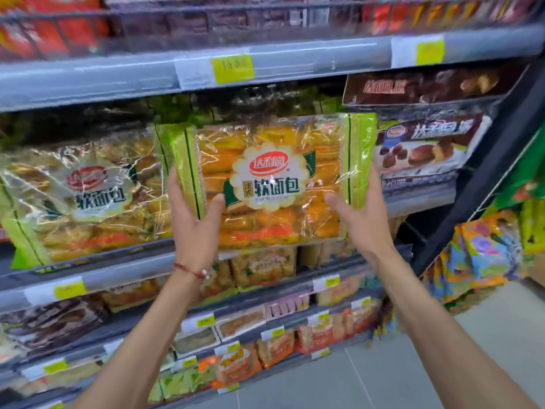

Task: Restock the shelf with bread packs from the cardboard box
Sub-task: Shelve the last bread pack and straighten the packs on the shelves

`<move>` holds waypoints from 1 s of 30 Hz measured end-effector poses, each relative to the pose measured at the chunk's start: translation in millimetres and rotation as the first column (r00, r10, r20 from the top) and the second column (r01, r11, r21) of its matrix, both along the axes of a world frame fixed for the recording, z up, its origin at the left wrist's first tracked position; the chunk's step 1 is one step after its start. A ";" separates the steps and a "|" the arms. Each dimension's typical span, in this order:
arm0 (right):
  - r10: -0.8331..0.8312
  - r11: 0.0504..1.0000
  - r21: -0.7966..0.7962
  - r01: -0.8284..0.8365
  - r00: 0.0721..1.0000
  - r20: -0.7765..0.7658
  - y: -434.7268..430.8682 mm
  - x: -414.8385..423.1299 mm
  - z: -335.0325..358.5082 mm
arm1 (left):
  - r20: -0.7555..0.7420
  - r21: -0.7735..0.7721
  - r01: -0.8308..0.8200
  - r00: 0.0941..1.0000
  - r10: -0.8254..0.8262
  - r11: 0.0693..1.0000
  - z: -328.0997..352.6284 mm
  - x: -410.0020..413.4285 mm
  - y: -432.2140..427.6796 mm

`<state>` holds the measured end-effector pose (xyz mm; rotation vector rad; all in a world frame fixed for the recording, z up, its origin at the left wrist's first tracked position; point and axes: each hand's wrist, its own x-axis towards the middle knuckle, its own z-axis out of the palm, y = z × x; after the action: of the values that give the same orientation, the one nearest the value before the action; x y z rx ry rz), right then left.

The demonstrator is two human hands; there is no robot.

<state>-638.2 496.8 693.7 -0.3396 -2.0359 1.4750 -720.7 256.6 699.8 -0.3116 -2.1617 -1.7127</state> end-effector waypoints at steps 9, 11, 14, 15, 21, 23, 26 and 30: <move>-0.009 0.997 0.082 0.012 0.999 -0.036 35.3 -84.5 16.7 | 0.014 0.065 -0.121 0.993 0.121 0.990 7.8 -59.1 42.7; -0.005 0.995 0.102 0.007 1.000 -0.017 42.1 -94.4 12.3 | 0.038 0.072 -0.142 0.989 0.140 0.987 2.5 -63.7 50.8; 0.028 0.994 0.102 -0.031 0.999 0.031 51.6 -105.3 1.9 | -0.004 0.096 -0.166 0.986 0.167 0.981 -11.4 -72.5 59.6; 0.042 0.995 0.093 -0.047 0.998 0.051 54.0 -106.5 -2.6 | -0.011 0.090 -0.181 0.983 0.182 0.979 -16.9 -74.5 62.0; 0.127 0.989 0.059 -0.136 0.983 0.135 60.4 -108.8 -27.0 | 0.040 0.000 -0.271 0.962 0.271 0.962 -32.9 -77.5 69.3; 0.140 0.985 0.081 -0.153 0.979 0.149 63.3 -108.5 -28.4 | 0.036 -0.014 -0.274 0.961 0.275 0.962 -33.1 -79.5 69.6; 0.121 0.977 0.152 -0.146 0.979 0.163 66.0 -107.5 -29.3 | 0.060 -0.044 -0.278 0.958 0.281 0.959 -32.2 -75.6 72.5; 0.087 0.961 0.242 -0.131 0.979 0.186 69.2 -103.0 -30.1 | 0.040 -0.058 -0.309 0.949 0.312 0.949 -31.6 -70.2 74.6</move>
<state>-741.2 566.0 663.7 -0.2610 -2.3866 1.2638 -790.9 331.2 668.2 0.0587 -2.1554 -1.5037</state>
